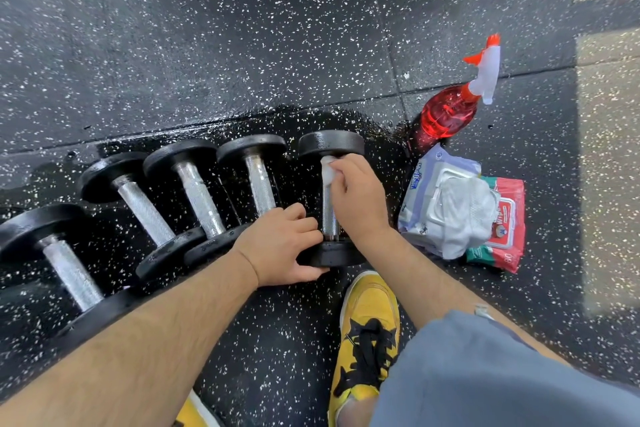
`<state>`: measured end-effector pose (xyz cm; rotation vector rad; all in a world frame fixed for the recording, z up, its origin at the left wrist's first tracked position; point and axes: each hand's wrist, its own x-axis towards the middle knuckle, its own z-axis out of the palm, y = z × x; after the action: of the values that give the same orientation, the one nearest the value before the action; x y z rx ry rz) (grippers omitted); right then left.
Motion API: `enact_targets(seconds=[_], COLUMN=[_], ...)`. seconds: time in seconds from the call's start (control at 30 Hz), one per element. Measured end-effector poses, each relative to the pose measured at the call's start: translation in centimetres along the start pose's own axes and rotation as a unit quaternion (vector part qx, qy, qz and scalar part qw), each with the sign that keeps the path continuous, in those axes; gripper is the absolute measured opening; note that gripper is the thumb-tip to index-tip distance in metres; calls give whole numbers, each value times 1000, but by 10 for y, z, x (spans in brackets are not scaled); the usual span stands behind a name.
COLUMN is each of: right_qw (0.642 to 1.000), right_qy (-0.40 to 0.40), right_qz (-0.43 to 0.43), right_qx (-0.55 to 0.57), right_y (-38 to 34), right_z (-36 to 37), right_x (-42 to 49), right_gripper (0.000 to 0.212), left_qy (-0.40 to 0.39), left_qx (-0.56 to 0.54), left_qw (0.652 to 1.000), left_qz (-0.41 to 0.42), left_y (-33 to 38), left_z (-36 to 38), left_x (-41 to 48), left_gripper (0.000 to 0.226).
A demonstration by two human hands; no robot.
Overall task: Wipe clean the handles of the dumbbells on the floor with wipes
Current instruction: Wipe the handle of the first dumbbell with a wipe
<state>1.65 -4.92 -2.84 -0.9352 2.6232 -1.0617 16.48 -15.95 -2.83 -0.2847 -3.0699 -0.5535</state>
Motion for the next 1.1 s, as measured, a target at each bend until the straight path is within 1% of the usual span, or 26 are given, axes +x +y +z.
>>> enact_targets(seconds=[0.07, 0.17, 0.23, 0.3, 0.37, 0.4, 0.43, 0.5, 0.53, 0.57, 0.6, 0.63, 0.67, 0.7, 0.73, 0.77, 0.8, 0.87, 0.93, 0.97, 1.03, 1.1], right_qw=[997, 981, 956, 924, 906, 906, 911, 946, 971, 992, 999, 992, 977, 958, 941, 932, 938, 975, 995, 999, 988, 973], right_qy=[11, 18, 31, 42, 49, 52, 56, 54, 35, 11, -6, -9, -14, -23, -45, -54, -51, -33, -18, -8, 17, 22], right_qz=[64, 159, 244, 317, 354, 356, 344, 265, 199, 114, 23, -55, -110, -153, -174, -180, -171, -105, -24, 27, 136, 202], right_qx=[49, 110, 161, 209, 228, 224, 219, 177, 128, 55, -33, -115, -181, -242, -287, -309, -296, -195, -93, -35, 75, 114], right_y=[-7, -14, -14, -11, -10, -10, -11, -10, -8, -7, -7, -7, -9, -12, -17, -19, -18, -12, -8, -8, -10, -11], right_z=[-1, 0, 2, 3, 3, 3, 2, 3, 3, 4, 5, 7, 9, 12, 12, 13, 14, 12, 7, 3, -2, -2], right_x=[0, 0, 2, 6, 9, 9, 7, 4, 2, 1, 2, 5, 8, 9, 9, 9, 8, 7, 6, 5, 5, 5], right_gripper=[11, 9, 13, 12, 9, 9, 10, 14, 14, 12, 12, 19, 24, 23, 21, 21, 24, 27, 20, 15, 14, 12], left_qy=[1, 1, -4, -5, -5, -5, -5, -5, -6, -8, -9, -9, -7, -3, -1, 0, 0, -1, -4, -5, -5, -5], left_qx=[-4, -10, -9, -11, -13, -11, -9, -8, -8, -6, -4, -2, 0, 3, 4, 4, 3, 1, -6, -8, -9, -7], left_qw=[1000, 1000, 1000, 1000, 1000, 1000, 1000, 1000, 1000, 1000, 1000, 1000, 1000, 1000, 1000, 1000, 1000, 1000, 1000, 1000, 1000, 1000], left_qz=[-1, -1, -1, -2, -3, -2, -1, 1, 1, 1, 1, 0, 0, 0, 1, 2, 3, 2, -3, -3, -1, 1], left_y=[0, 0, 0, 0, 0, 0, 1, 1, 1, 0, 0, 0, 1, 1, 2, 2, 2, 1, 0, 0, 1, 1], left_z=[0, 0, 0, 0, 0, 0, 0, 1, 1, 1, 1, 0, 0, -1, -1, -1, -1, 0, 1, 1, 0, 0], left_x=[0, 0, 0, 1, 1, 1, 1, 1, 1, 2, 2, 2, 2, 2, 2, 2, 2, 3, 2, 1, 1, 1], left_gripper=[47, 46, 47, 47, 46, 46, 47, 47, 47, 47, 47, 47, 46, 46, 45, 45, 45, 45, 46, 46, 46, 46])
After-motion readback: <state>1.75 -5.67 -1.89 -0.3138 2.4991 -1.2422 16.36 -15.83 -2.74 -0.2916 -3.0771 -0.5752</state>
